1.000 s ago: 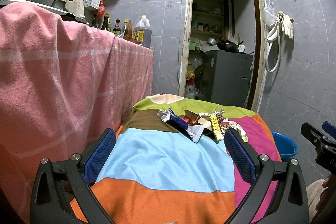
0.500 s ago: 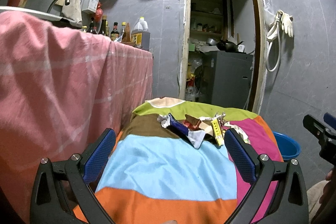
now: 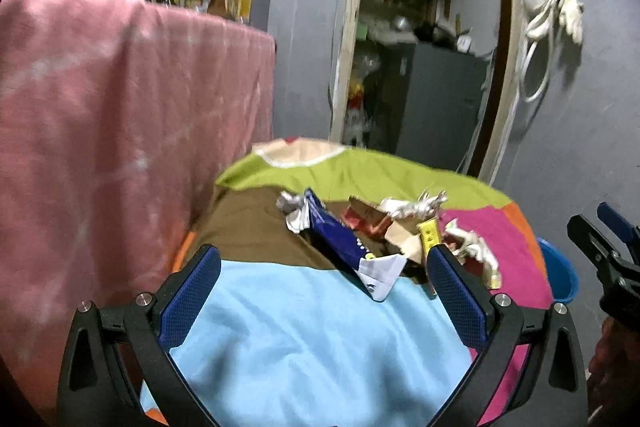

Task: Collect trash
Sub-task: 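Grasp the blue snack bag with the left tool while the right tool grasps the white-green wrapper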

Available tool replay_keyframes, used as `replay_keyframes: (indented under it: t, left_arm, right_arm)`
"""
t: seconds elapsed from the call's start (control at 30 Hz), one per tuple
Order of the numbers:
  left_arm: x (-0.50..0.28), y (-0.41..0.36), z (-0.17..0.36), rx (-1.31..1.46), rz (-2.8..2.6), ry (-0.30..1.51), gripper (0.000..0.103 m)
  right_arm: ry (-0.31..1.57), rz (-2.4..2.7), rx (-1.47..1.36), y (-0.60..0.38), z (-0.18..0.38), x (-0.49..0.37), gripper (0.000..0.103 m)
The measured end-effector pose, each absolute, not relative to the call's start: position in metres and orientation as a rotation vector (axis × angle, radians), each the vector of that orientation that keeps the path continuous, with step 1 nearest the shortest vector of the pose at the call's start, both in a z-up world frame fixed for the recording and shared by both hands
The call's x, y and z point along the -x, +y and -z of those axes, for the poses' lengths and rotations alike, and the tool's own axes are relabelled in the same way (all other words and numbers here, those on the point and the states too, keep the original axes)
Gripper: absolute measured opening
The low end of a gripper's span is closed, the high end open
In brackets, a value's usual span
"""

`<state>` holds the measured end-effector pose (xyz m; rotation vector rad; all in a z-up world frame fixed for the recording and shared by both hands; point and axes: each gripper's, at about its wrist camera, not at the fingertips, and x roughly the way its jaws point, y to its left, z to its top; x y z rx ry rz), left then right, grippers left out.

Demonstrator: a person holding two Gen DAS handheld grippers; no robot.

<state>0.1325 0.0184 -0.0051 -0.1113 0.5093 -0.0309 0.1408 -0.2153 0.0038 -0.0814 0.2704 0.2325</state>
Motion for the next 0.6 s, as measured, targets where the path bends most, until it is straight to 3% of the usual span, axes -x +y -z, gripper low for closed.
replay_keyframes:
  t: [0.17, 0.33, 0.43, 0.6]
  left_arm:
    - [-0.167, 0.016, 0.014, 0.134, 0.045, 0.597, 0.098]
    - [-0.193, 0.021, 0.028, 0.200, 0.104, 0.701, 0.058]
    - [-0.202, 0.027, 0.033, 0.251, 0.126, 0.754, 0.055]
    - [-0.208, 0.035, 0.038, 0.306, 0.138, 0.808, 0.055]
  right_arm:
    - [0.339, -0.274, 0.087, -0.212, 0.011, -0.167, 0.100]
    - [0.449, -0.331, 0.092, -0.206, 0.027, -0.191, 0.083]
    - [0.524, -0.350, 0.097, -0.202, 0.037, -0.205, 0.074]
    - [0.635, -0.356, 0.103, -0.199, 0.050, -0.227, 0.073]
